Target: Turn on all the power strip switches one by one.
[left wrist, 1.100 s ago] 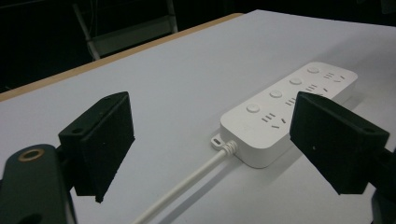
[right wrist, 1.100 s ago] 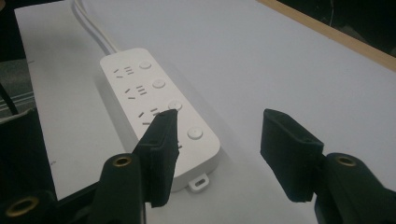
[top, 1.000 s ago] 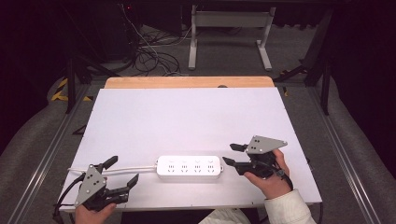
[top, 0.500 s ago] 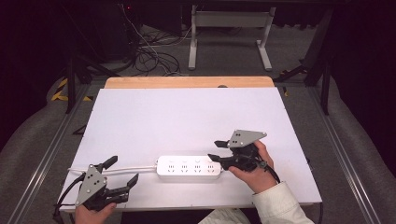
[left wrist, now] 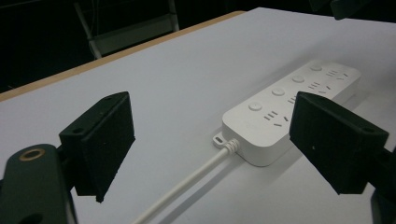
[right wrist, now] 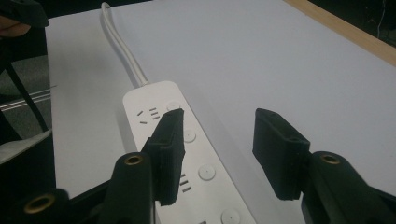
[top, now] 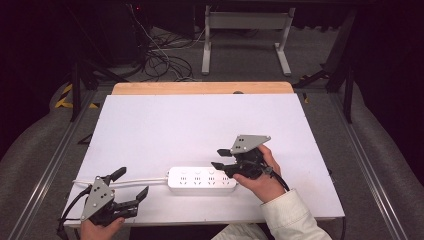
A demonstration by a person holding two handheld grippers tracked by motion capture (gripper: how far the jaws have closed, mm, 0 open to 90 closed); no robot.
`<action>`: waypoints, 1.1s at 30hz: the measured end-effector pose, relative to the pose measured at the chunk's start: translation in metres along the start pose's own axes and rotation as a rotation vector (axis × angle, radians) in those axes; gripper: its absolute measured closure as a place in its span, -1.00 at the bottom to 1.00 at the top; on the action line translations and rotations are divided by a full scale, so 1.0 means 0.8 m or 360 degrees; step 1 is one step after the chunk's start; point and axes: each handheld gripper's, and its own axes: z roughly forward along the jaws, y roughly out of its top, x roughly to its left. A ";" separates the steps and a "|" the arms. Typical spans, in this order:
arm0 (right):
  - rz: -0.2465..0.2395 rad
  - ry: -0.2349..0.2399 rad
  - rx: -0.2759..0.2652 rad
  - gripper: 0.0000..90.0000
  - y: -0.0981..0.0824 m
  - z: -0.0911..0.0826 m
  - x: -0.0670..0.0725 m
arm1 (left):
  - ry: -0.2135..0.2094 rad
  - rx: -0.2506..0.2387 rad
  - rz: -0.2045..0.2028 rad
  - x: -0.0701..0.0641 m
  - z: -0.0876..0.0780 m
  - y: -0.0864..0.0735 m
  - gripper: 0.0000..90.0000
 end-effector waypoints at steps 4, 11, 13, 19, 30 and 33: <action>-0.0004 0.0016 -0.0029 0.64 0.000 -0.002 -0.002 | -0.0001 -0.0001 -0.0002 0.000 0.000 0.000 -0.68; -0.0014 0.0023 0.0082 1.00 0.004 -0.003 -0.002 | 0.0003 -0.0008 -0.0003 -0.002 0.001 0.000 -0.68; -0.0004 0.0042 0.0117 1.00 0.006 -0.003 -0.003 | 0.0004 -0.0010 -0.0005 -0.001 0.001 0.000 -0.68; 0.0005 0.0046 0.0236 1.00 0.010 0.004 -0.005 | 0.0006 -0.0010 -0.0002 -0.001 0.001 0.000 -0.68; 0.0026 0.0040 0.0549 1.00 0.004 0.031 -0.012 | 0.0014 0.0006 0.0000 -0.001 0.001 0.000 -0.68; 0.0049 0.0032 0.0623 1.00 0.002 0.038 -0.013 | 0.0017 0.0007 0.0010 -0.001 0.001 0.000 -0.68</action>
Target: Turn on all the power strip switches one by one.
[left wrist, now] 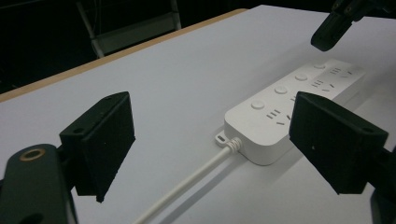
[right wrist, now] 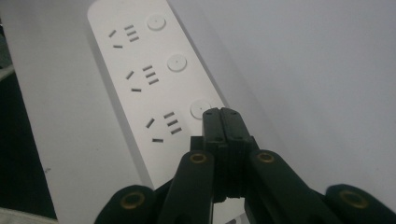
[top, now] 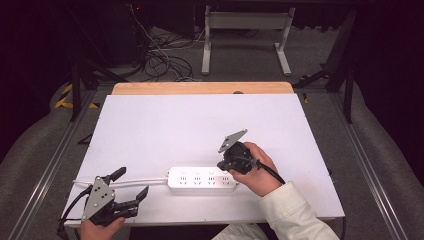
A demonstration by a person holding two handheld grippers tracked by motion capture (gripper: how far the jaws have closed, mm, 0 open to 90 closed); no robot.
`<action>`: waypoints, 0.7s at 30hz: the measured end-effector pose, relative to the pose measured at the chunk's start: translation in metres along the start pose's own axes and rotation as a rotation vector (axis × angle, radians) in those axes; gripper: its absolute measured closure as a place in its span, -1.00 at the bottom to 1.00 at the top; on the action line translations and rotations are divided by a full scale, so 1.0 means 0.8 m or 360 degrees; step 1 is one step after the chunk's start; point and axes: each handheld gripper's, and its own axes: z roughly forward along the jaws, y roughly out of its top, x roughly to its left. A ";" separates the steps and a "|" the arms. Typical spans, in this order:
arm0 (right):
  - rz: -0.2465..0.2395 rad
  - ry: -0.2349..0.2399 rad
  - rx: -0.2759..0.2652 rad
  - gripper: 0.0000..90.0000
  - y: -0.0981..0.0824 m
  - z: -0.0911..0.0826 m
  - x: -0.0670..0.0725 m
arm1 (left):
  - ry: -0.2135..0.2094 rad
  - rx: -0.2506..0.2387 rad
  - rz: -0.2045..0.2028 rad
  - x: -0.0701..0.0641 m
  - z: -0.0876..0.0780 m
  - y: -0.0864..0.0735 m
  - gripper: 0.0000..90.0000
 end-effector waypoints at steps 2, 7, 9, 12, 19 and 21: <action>0.0027 -0.0013 0.0057 1.00 -0.001 0.005 -0.003 | 0.0000 0.0001 0.0001 0.000 0.000 0.000 -0.68; 0.0043 -0.0021 0.0103 1.00 -0.002 0.011 -0.006 | -0.0005 0.0003 -0.0007 -0.001 0.000 0.000 -0.68; 0.0042 -0.0023 0.0128 1.00 -0.002 0.013 -0.007 | -0.0005 0.0002 -0.0009 -0.001 0.000 0.000 -0.68; 0.0041 -0.0027 0.0150 1.00 -0.003 0.016 -0.008 | -0.0002 0.0004 0.0002 0.000 0.000 0.000 -0.68; 0.0056 -0.0020 0.0183 1.00 -0.005 0.020 -0.010 | -0.0005 0.0002 -0.0008 -0.001 0.000 0.000 -0.68; 0.0064 -0.0016 0.0183 1.00 -0.005 0.020 -0.010 | -0.0006 0.0002 -0.0009 -0.001 0.000 0.000 -0.67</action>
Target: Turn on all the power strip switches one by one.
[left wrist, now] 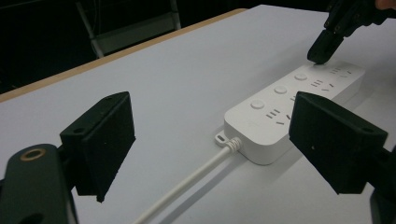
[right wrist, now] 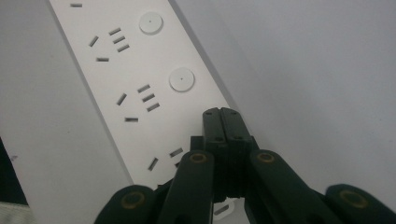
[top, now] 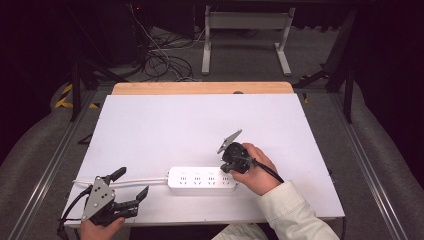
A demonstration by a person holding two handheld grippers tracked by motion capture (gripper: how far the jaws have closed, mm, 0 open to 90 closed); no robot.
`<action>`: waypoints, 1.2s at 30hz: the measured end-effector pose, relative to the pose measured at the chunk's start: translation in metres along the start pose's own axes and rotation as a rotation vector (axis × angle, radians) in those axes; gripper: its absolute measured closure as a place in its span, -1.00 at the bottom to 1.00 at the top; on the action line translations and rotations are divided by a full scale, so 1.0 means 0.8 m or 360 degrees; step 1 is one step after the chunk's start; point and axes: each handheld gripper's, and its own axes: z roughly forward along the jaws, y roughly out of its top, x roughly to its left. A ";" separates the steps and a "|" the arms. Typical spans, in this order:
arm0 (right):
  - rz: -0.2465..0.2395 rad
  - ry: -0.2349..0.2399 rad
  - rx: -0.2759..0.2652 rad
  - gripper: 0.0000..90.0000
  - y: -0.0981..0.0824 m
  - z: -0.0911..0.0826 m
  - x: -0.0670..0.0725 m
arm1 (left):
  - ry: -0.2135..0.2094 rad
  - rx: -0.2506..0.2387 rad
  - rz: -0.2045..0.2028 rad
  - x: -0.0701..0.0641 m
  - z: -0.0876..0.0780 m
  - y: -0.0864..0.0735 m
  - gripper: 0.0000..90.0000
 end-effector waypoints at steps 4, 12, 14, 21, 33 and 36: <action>0.0005 0.0006 0.0005 1.00 0.000 0.001 -0.001 | 0.0000 0.0002 0.0004 0.000 0.000 0.000 -0.68; 0.0011 -0.0008 0.0008 1.00 -0.002 0.002 0.001 | -0.0001 0.0001 0.0006 -0.001 0.000 0.000 -0.67; 0.0011 -0.0015 0.0013 1.00 -0.001 0.003 0.002 | -0.0003 0.0004 0.0005 -0.001 0.000 0.000 -0.67; 0.0010 -0.0029 0.0022 1.00 -0.001 0.004 0.003 | -0.0004 0.0002 0.0004 -0.001 0.000 0.000 -0.67; 0.0025 -0.0058 -0.0005 1.00 -0.005 0.006 0.007 | 0.0003 0.0003 0.0007 -0.002 0.001 0.000 -0.68; 0.0005 -0.0034 -0.0051 1.00 -0.005 0.001 0.006 | 0.0004 0.0004 0.0013 -0.003 0.001 0.000 -0.68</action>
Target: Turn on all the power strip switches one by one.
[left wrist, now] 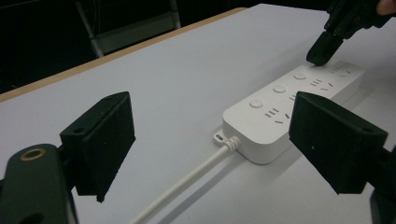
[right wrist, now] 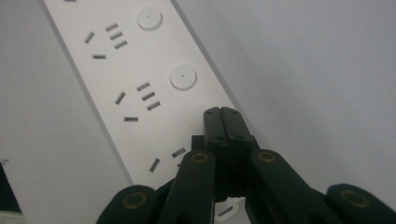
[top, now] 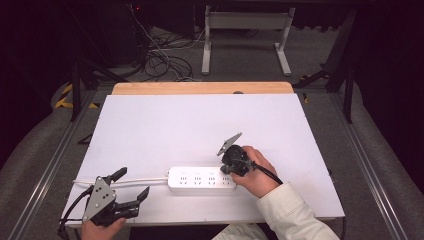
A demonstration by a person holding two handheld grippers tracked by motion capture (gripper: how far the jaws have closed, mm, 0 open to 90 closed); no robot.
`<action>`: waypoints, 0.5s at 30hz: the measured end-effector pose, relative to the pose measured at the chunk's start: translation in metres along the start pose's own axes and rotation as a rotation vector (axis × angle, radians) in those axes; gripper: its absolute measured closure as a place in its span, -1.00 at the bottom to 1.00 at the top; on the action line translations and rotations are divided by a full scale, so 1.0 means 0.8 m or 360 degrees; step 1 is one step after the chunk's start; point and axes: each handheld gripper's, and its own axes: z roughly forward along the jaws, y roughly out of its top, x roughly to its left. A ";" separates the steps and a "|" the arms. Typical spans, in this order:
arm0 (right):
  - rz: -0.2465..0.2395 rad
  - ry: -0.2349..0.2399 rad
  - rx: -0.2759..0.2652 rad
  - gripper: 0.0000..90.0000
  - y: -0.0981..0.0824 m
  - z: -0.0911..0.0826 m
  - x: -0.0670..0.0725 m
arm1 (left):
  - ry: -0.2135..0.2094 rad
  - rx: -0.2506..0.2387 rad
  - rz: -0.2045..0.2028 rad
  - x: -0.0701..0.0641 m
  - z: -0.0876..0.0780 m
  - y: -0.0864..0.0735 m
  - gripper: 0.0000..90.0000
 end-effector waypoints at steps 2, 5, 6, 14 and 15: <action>-0.0010 -0.0034 -0.0101 1.00 -0.001 -0.011 -0.001 | 0.0002 -0.0002 -0.0005 0.000 0.000 0.000 -0.68; 0.0012 0.0025 -0.0215 1.00 0.000 -0.026 -0.005 | -0.0001 0.0001 -0.0010 0.002 0.001 0.000 -0.68; 0.0009 0.0022 -0.0218 1.00 0.000 -0.028 -0.005 | -0.0002 0.0001 -0.0010 0.002 0.001 0.000 -0.68; 0.0001 0.0022 -0.0247 1.00 0.000 -0.032 -0.003 | 0.0005 -0.0003 -0.0003 0.000 0.000 0.000 -0.68; -0.0003 0.0027 -0.0249 1.00 0.000 -0.031 -0.003 | 0.0008 -0.0005 0.0003 0.001 0.000 0.000 -0.68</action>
